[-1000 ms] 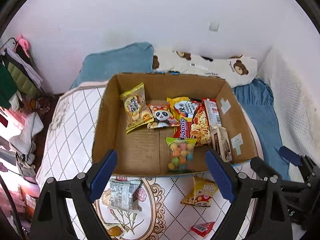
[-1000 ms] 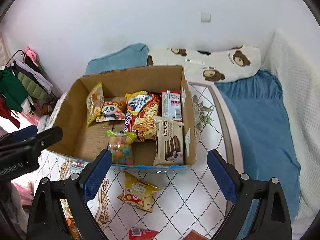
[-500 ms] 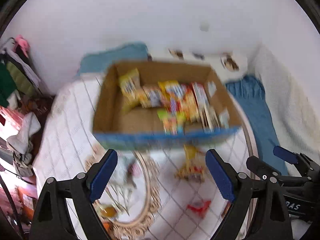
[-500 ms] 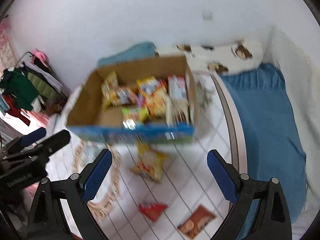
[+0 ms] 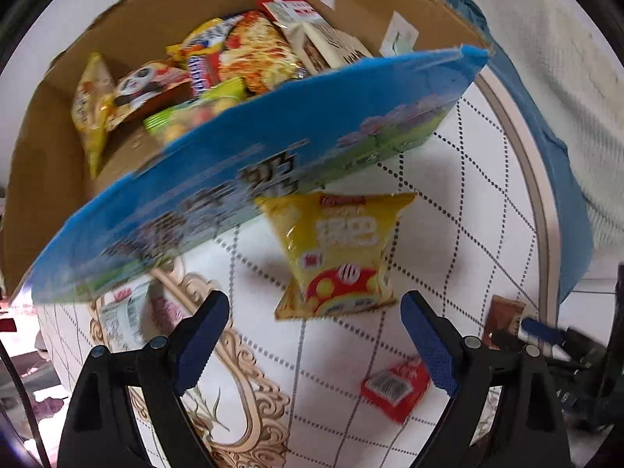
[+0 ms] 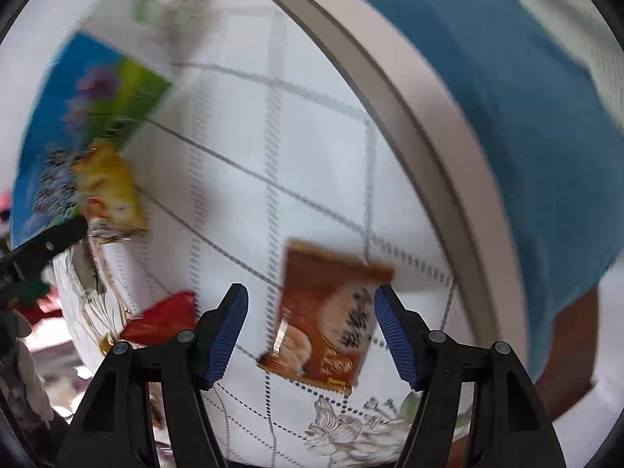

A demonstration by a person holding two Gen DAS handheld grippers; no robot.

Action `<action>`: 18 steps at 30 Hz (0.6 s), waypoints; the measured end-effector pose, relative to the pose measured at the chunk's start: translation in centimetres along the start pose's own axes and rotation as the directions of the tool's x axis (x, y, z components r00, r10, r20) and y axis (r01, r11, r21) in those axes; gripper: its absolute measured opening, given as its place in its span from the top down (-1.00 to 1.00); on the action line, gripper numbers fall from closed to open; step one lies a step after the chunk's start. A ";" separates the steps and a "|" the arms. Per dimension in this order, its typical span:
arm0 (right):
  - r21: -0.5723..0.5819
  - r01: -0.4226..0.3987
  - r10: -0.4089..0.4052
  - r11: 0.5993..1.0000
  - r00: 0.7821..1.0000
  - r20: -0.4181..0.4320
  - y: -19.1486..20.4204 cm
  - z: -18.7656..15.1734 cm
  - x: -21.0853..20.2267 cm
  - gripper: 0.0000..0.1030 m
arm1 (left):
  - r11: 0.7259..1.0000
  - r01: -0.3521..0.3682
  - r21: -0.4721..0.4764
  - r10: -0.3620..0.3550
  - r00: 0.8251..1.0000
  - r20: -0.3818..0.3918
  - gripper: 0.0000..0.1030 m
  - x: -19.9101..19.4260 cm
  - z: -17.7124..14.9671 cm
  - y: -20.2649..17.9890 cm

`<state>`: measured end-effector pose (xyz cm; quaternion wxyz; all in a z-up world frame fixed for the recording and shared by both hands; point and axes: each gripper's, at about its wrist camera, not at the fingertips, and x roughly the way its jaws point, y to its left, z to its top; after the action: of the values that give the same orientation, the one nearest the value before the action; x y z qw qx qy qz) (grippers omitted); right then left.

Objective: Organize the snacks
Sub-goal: 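Grasp the yellow GUOBA bag with left tool while right tool grasps the brown cake packet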

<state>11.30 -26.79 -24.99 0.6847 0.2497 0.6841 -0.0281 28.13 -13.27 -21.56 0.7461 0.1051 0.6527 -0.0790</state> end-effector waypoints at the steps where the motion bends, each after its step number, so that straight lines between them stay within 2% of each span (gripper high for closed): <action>1: 0.009 0.000 0.000 1.000 1.000 -0.009 -0.4 -0.3 0.4 -0.36 | 1.000 0.003 0.012 -0.003 1.000 -0.005 -0.75 0.3 0.3 -0.4; 6: -0.014 0.041 -0.041 0.999 0.999 0.011 -0.3 -1.1 1.6 -0.38 | 0.999 0.007 0.040 -0.006 0.999 -0.031 -0.70 1.9 1.7 -2.4; 7: -0.024 0.050 -0.049 0.998 0.999 0.021 0.0 -1.2 1.7 -0.39 | 0.998 0.026 0.064 -0.024 0.999 -0.030 -0.57 2.0 1.9 -2.7; 9: -0.067 0.090 -0.087 0.994 0.995 0.052 0.7 -1.6 2.0 -0.32 | 0.999 0.025 0.049 -0.024 0.999 -0.024 0.14 2.4 2.0 -3.0; 11: -0.133 0.130 -0.121 0.983 0.990 0.074 1.8 -2.1 2.2 -0.25 | 0.999 0.047 0.026 -0.046 0.999 -0.026 0.19 2.5 1.6 -2.9; 13: -0.183 0.133 -0.119 0.974 0.989 0.086 2.7 -2.6 2.2 -0.19 | 0.998 0.055 0.006 -0.054 0.998 -0.012 0.20 2.1 0.5 -2.5; 18: -0.319 0.150 -0.118 0.936 0.986 0.117 5.4 -3.5 2.4 -0.15 | 0.993 0.084 -0.089 -0.088 0.995 -0.041 0.20 1.9 -4.1 0.5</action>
<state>10.28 -20.05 -25.39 0.7451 0.0839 0.6611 0.0269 24.57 -11.66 -23.96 0.7311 0.0461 0.6760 -0.0801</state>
